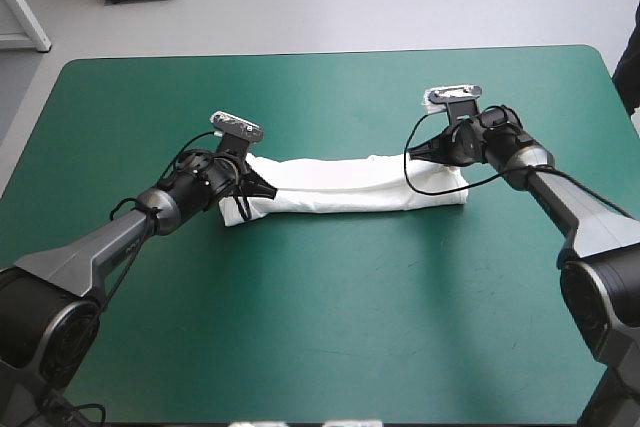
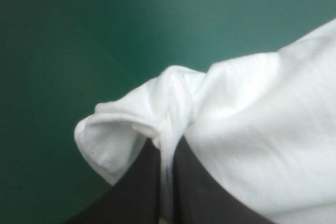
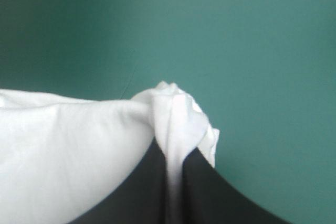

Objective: Fold the cloth

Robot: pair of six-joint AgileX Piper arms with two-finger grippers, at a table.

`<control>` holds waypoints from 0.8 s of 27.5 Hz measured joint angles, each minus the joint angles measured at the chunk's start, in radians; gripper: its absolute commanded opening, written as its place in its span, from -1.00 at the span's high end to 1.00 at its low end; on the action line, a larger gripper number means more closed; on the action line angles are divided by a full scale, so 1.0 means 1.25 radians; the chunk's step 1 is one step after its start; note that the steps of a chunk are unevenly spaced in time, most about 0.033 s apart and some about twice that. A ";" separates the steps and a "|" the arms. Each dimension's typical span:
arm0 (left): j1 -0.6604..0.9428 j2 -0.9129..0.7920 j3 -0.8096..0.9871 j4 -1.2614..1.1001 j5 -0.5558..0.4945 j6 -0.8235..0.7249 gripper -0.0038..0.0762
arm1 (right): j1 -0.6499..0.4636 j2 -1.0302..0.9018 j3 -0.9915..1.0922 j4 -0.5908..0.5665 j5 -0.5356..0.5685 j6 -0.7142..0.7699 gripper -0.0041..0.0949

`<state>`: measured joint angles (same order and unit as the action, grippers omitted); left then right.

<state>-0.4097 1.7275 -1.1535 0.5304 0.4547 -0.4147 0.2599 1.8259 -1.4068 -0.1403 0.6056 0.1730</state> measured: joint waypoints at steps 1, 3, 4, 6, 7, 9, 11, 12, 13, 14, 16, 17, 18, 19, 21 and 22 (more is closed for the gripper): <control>0.000 0.000 0.000 0.000 0.000 0.000 0.51 | 0.000 0.000 0.000 0.013 0.007 -0.018 0.32; 0.000 0.000 -0.010 0.003 0.001 0.000 0.15 | 0.000 -0.002 -0.002 0.044 0.014 -0.051 0.03; 0.000 0.000 -0.018 0.004 0.013 0.000 0.05 | 0.000 -0.005 -0.002 0.054 0.024 -0.060 -0.05; 0.000 -0.001 -0.026 0.005 0.034 0.000 -0.13 | 0.000 -0.013 -0.002 0.057 0.041 -0.064 -0.12; 0.000 -0.002 -0.030 0.005 0.052 0.000 -0.19 | 0.000 -0.020 -0.002 0.057 0.050 -0.064 -0.12; 0.000 -0.004 -0.041 0.005 0.093 0.000 -0.22 | 0.000 -0.037 -0.002 0.055 0.069 -0.066 -0.12; 0.000 -0.018 -0.053 0.005 0.142 0.000 -0.22 | 0.000 -0.059 -0.002 0.051 0.084 -0.066 -0.12; 0.000 -0.030 -0.058 0.005 0.163 0.000 -0.22 | 0.000 -0.075 -0.002 0.050 0.091 -0.067 -0.12; 0.000 -0.048 -0.061 0.005 0.182 0.001 -0.22 | 0.000 -0.092 -0.002 0.046 0.099 -0.067 -0.12; 0.000 -0.065 -0.064 0.005 0.195 0.002 -0.22 | 0.000 -0.111 -0.002 0.041 0.108 -0.067 -0.12; 0.000 -0.117 -0.068 -0.005 0.217 0.007 -0.21 | 0.000 -0.150 -0.002 0.027 0.132 -0.067 -0.12; 0.000 -0.147 -0.070 -0.024 0.224 0.018 -0.19 | 0.000 -0.171 -0.002 0.019 0.150 -0.067 -0.12; 0.000 -0.171 -0.070 -0.055 0.228 0.032 -0.13 | 0.000 -0.188 -0.002 0.011 0.170 -0.067 -0.12; 0.000 -0.201 -0.070 -0.101 0.230 0.060 -0.01 | 0.000 -0.209 -0.002 0.001 0.191 -0.066 -0.12; 0.000 -0.258 -0.070 -0.206 0.231 0.147 0.34 | 0.000 -0.247 -0.002 -0.016 0.229 -0.057 -0.12; 0.000 -0.283 -0.070 -0.271 0.231 0.198 0.59 | 0.000 -0.268 -0.002 -0.028 0.247 -0.049 -0.12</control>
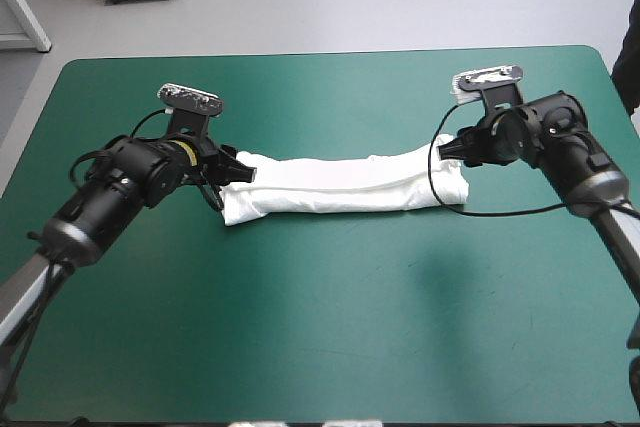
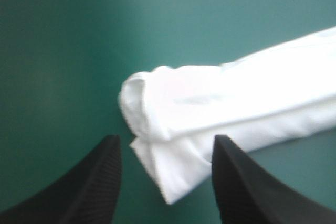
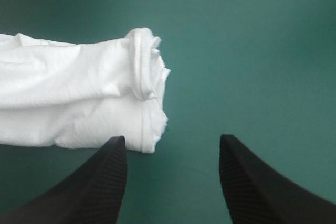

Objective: Fold the cloth

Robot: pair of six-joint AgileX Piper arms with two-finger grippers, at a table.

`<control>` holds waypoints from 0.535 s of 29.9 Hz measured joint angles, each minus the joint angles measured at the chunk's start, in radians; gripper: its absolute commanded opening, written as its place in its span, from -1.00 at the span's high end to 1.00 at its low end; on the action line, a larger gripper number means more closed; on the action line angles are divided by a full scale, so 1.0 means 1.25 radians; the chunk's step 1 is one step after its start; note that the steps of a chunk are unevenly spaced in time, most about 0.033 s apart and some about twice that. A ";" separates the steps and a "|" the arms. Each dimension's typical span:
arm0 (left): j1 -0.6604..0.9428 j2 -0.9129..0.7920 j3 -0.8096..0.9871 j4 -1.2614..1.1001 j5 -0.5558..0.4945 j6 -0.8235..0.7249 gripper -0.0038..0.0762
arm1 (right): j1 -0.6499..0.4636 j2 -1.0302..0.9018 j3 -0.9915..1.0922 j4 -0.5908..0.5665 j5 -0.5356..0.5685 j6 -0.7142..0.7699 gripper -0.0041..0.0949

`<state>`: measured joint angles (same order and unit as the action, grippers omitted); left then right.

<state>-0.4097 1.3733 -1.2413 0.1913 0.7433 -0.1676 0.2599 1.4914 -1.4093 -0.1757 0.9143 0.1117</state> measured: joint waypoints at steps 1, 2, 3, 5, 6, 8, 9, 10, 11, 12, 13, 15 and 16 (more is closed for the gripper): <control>-0.001 -0.022 -0.001 -0.066 0.000 0.056 0.81 | 0.000 -0.021 0.000 -0.014 0.016 0.009 -0.12; -0.004 -0.037 -0.001 -0.117 0.001 0.102 0.91 | 0.000 -0.039 0.000 -0.025 0.026 0.018 -0.12; -0.009 -0.052 -0.003 -0.173 0.003 0.161 0.92 | 0.000 -0.060 0.000 -0.040 0.037 0.030 -0.12; -0.023 -0.068 -0.009 -0.261 0.007 0.257 0.93 | -0.005 -0.102 0.000 -0.066 0.054 0.058 -0.12; -0.031 -0.070 -0.014 -0.303 0.010 0.296 0.93 | -0.012 -0.122 0.000 -0.073 0.062 0.072 -0.12; -0.045 -0.061 -0.026 -0.358 0.011 0.348 0.93 | -0.034 -0.156 0.000 -0.079 0.075 0.093 -0.12; -0.050 -0.052 -0.033 -0.376 0.011 0.364 0.93 | -0.052 -0.173 0.000 -0.079 0.081 0.101 -0.12; -0.054 -0.037 -0.041 -0.391 0.011 0.383 0.93 | -0.073 -0.186 0.000 -0.079 0.087 0.107 -0.12; -0.056 -0.017 -0.048 -0.402 0.010 0.401 0.93 | -0.097 -0.194 0.000 -0.076 0.092 0.109 -0.12; -0.060 0.007 -0.060 -0.415 0.008 0.417 0.93 | -0.123 -0.203 0.000 -0.064 0.098 0.108 -0.12; -0.061 0.035 -0.069 -0.423 0.008 0.429 0.93 | -0.151 -0.206 0.000 -0.050 0.101 0.103 -0.12; -0.063 0.096 -0.095 -0.435 0.008 0.442 0.93 | -0.209 -0.207 0.000 0.008 0.106 0.078 -0.12; -0.063 0.122 -0.107 -0.437 0.008 0.444 0.93 | -0.230 -0.206 0.000 0.043 0.106 0.065 -0.12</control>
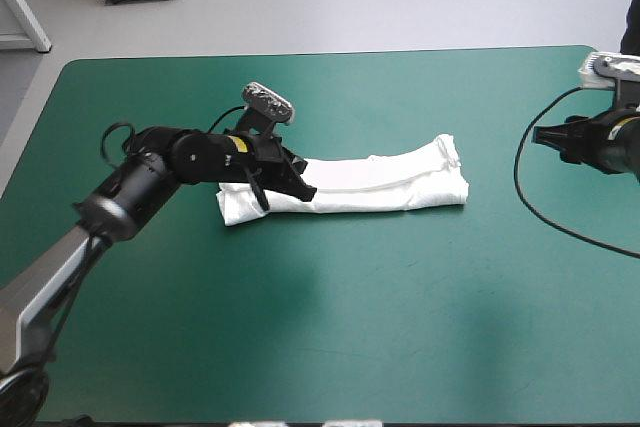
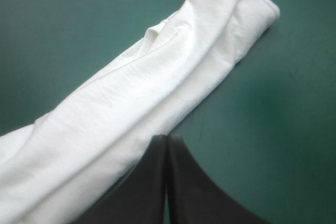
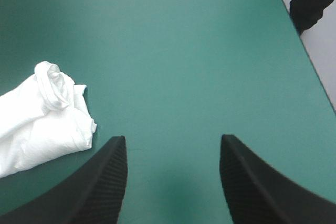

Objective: Fold the cloth

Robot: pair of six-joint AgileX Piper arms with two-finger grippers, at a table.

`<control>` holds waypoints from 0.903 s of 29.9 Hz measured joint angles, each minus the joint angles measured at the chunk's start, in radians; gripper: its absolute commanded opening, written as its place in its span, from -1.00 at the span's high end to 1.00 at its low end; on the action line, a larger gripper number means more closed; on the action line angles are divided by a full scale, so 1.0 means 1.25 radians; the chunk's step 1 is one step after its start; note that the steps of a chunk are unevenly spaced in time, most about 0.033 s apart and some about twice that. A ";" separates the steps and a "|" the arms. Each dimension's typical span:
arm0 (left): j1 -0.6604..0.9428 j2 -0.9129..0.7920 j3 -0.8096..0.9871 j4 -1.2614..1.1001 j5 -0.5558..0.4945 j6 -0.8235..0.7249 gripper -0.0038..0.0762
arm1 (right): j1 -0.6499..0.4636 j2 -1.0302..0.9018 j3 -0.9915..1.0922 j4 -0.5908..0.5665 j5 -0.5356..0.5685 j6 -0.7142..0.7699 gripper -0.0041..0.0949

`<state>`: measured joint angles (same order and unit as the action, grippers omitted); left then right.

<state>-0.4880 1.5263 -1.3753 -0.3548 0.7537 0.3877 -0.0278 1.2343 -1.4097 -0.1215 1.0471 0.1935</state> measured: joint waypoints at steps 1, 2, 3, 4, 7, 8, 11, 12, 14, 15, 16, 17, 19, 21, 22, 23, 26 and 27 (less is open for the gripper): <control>0.000 0.027 -0.014 -0.002 0.000 0.002 0.93 | -0.020 0.002 0.000 0.028 -0.003 -0.013 -0.12; 0.000 0.067 -0.037 -0.004 0.000 0.004 0.93 | -0.044 0.007 0.000 0.067 -0.008 -0.034 -0.12; 0.000 0.094 -0.053 -0.006 0.001 0.004 0.93 | -0.055 0.013 0.000 0.092 -0.016 -0.048 -0.12; -0.001 0.126 -0.076 -0.012 0.006 0.008 0.93 | -0.064 0.019 0.000 0.113 -0.022 -0.060 -0.11; -0.001 0.220 -0.153 -0.031 0.032 0.029 0.93 | -0.071 0.060 0.000 0.172 -0.032 -0.099 -0.11; -0.001 0.249 -0.180 -0.035 0.042 0.033 0.93 | -0.071 0.076 0.000 0.188 -0.033 -0.106 -0.11; -0.001 0.323 -0.245 -0.036 0.067 0.040 0.93 | -0.072 0.122 0.000 0.208 -0.041 -0.119 -0.11; -0.001 0.342 -0.261 -0.038 0.072 0.041 0.93 | -0.073 0.132 0.000 0.210 -0.048 -0.120 -0.11; -0.001 0.383 -0.292 -0.042 0.079 0.041 0.93 | -0.073 0.150 0.000 0.210 -0.065 -0.125 -0.11; -0.001 0.400 -0.304 -0.044 0.079 0.041 0.93 | -0.073 0.158 0.000 0.212 -0.072 -0.129 -0.11; -0.002 0.417 -0.313 -0.046 0.080 0.041 0.93 | -0.073 0.165 0.000 0.219 -0.078 -0.137 -0.11; -0.004 0.432 -0.319 -0.048 0.080 0.041 0.93 | -0.073 0.173 0.000 0.229 -0.082 -0.148 -0.11; -0.009 0.456 -0.325 -0.050 0.080 0.041 0.93 | -0.073 0.188 0.000 0.249 -0.086 -0.169 -0.11; -0.015 0.482 -0.325 -0.051 0.084 0.041 0.93 | -0.073 0.210 0.000 0.281 -0.088 -0.196 -0.11; -0.016 0.492 -0.325 -0.052 0.085 0.041 0.93 | -0.073 0.223 0.000 0.301 -0.087 -0.209 -0.11; -0.020 0.503 -0.325 -0.052 0.086 0.041 0.93 | -0.073 0.237 0.000 0.322 -0.084 -0.225 -0.11; -0.026 0.511 -0.333 -0.047 0.084 0.033 0.93 | -0.073 0.283 0.000 0.385 -0.065 -0.279 -0.13; -0.028 0.512 -0.335 -0.043 0.084 0.027 0.93 | -0.073 0.301 0.000 0.405 -0.055 -0.295 -0.13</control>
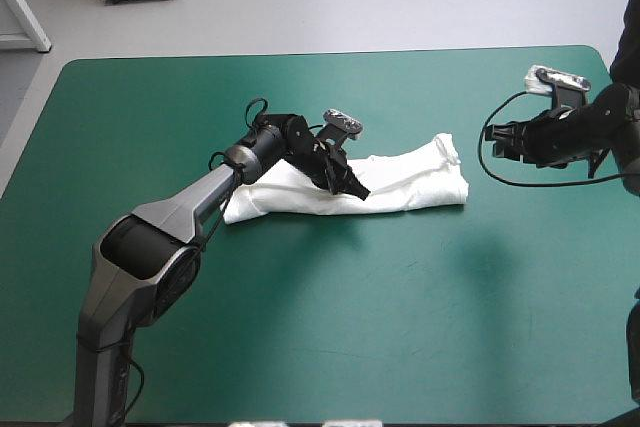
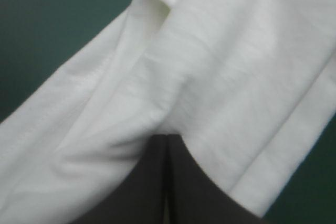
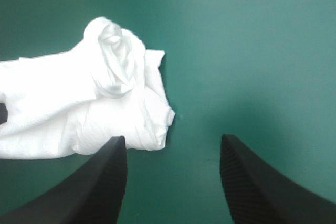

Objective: Fold the cloth

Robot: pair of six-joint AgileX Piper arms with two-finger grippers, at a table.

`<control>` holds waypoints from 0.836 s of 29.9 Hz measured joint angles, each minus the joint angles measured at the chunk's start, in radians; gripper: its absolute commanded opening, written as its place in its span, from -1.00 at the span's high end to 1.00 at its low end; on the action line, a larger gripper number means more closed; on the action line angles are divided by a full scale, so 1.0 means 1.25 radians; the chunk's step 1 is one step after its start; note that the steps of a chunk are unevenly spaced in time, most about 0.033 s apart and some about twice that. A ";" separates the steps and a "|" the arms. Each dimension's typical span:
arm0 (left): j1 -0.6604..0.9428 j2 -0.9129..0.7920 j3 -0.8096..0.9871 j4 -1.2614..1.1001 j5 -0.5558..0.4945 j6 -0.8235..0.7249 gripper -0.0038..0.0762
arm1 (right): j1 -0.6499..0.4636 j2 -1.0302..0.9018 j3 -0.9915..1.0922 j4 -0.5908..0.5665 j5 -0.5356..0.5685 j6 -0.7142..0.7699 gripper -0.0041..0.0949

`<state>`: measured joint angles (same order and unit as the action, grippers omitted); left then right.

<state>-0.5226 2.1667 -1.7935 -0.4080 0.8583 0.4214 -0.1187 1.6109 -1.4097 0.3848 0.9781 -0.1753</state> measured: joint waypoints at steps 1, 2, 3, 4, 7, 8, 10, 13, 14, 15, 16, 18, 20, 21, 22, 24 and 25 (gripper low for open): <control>-0.001 0.002 -0.002 0.003 0.000 -0.004 0.93 | 0.000 0.015 0.000 0.015 0.006 -0.013 -0.14; -0.001 0.003 -0.004 0.004 0.001 -0.007 0.93 | 0.000 0.034 0.000 0.034 0.013 -0.028 -0.15; -0.001 0.003 -0.004 0.005 0.001 -0.010 0.93 | 0.000 0.054 0.000 0.053 0.021 -0.042 -0.17; -0.001 0.003 -0.004 0.005 0.001 -0.011 0.93 | 0.000 0.073 0.000 0.072 0.026 -0.056 -0.19; -0.001 0.003 -0.004 0.005 0.001 -0.016 0.93 | 0.000 0.126 0.000 0.131 0.028 -0.096 -0.24; -0.001 0.003 -0.004 0.005 0.001 -0.017 0.93 | 0.000 0.143 0.000 0.149 0.028 -0.108 -0.25; -0.001 0.003 -0.004 0.005 0.001 -0.019 0.93 | 0.000 0.174 0.000 0.180 0.028 -0.132 -0.27; -0.001 0.003 -0.004 0.005 0.003 -0.019 0.93 | 0.000 0.221 0.000 0.225 0.028 -0.168 -0.27; -0.001 0.004 -0.004 0.005 0.003 -0.019 0.93 | 0.000 0.235 0.000 0.235 0.028 -0.175 -0.27; -0.001 0.004 -0.004 0.005 0.004 -0.019 0.93 | 0.000 0.249 0.000 0.244 0.028 -0.184 -0.27; -0.001 0.004 -0.004 0.005 0.004 -0.019 0.93 | 0.000 0.259 0.000 0.251 0.028 -0.190 -0.27; -0.001 0.004 -0.004 0.005 0.004 -0.019 0.93 | -0.001 0.281 -0.004 0.273 0.028 -0.203 -0.27; -0.001 0.004 -0.004 0.005 0.004 -0.019 0.93 | -0.003 0.293 -0.010 0.298 0.028 -0.214 -0.27; -0.001 0.004 -0.004 0.005 0.004 -0.019 0.93 | -0.003 0.300 -0.012 0.314 0.028 -0.222 -0.27; -0.001 0.004 -0.004 0.005 0.005 -0.020 0.93 | -0.003 0.306 -0.015 0.328 0.030 -0.226 -0.27; -0.001 0.004 -0.004 0.005 0.005 -0.020 0.93 | -0.001 0.316 -0.018 0.344 0.032 -0.231 -0.26; -0.001 0.004 -0.004 0.005 0.005 -0.020 0.93 | 0.000 0.322 -0.020 0.350 0.035 -0.233 -0.24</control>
<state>-0.5240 2.1717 -1.7991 -0.4013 0.8651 0.3962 -0.1187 2.0132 -1.4342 0.8224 1.0219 -0.4667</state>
